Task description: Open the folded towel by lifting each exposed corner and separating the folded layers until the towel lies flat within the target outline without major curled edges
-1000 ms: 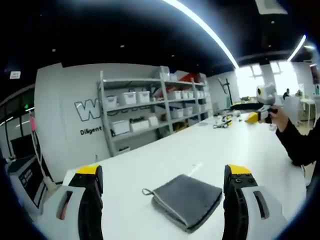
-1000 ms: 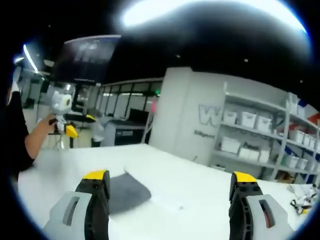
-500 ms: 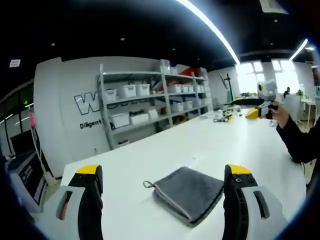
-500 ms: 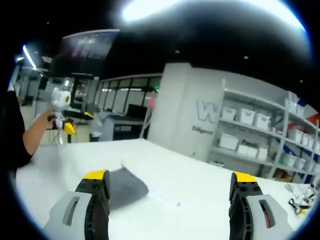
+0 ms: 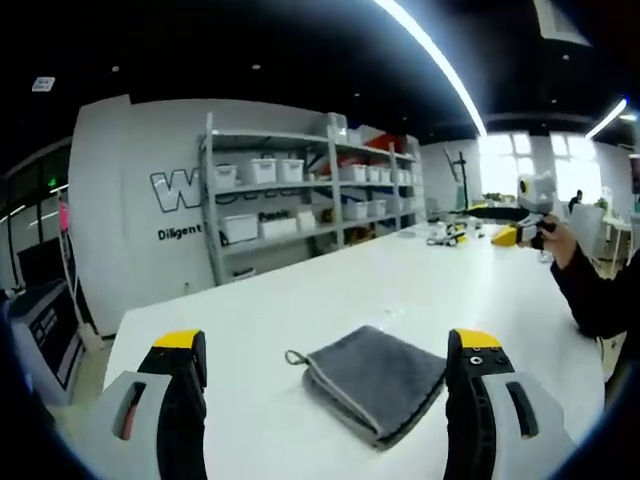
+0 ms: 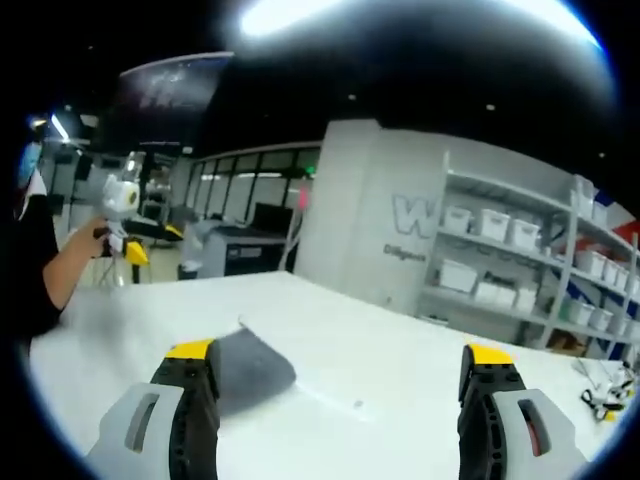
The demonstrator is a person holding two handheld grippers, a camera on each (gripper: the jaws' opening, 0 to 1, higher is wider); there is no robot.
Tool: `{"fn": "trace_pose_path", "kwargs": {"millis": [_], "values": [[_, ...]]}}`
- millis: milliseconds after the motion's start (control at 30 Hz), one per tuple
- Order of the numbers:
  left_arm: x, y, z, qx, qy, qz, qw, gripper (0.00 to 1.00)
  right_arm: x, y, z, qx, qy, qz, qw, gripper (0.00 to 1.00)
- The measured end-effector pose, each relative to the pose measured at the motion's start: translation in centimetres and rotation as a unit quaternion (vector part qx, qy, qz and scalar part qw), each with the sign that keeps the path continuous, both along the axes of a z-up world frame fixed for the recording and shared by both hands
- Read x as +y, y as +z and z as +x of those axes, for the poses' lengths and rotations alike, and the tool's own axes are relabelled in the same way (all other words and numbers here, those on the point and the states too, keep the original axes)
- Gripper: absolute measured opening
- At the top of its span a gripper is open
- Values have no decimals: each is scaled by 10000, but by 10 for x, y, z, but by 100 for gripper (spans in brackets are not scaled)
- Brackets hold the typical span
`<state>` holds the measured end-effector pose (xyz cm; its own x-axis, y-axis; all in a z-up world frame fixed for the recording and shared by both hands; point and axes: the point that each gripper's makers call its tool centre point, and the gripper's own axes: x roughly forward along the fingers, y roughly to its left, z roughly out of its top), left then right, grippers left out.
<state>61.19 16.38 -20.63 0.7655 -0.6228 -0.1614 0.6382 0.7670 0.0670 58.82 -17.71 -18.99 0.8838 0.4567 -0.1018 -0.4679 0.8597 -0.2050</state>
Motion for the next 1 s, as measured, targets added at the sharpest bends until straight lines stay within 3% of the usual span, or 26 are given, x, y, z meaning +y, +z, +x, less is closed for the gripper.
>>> {"fn": "trace_pose_path", "kwargs": {"millis": [333, 467, 600, 800, 1000], "values": [[-9, -19, 0, 315, -101, -59, 9994, 99, 2, -8, 13, 1, -210, 248, 9995, 100], [-12, -27, 5, 493, -171, -146, 9985, 97, 15, -27, 20, 337, -81, 425, 9985, 100], [-5, -33, 13, 596, 58, -254, 9979, 95, 34, -50, 20, 710, 319, 332, 9964, 100], [-9, -43, 14, 773, -88, -371, 9963, 99, 41, -66, 28, 884, 358, 410, 9946, 99], [-14, -64, 16, 998, -108, -264, 9946, 99, 47, -83, 33, 1097, 412, 459, 9921, 99]]}}
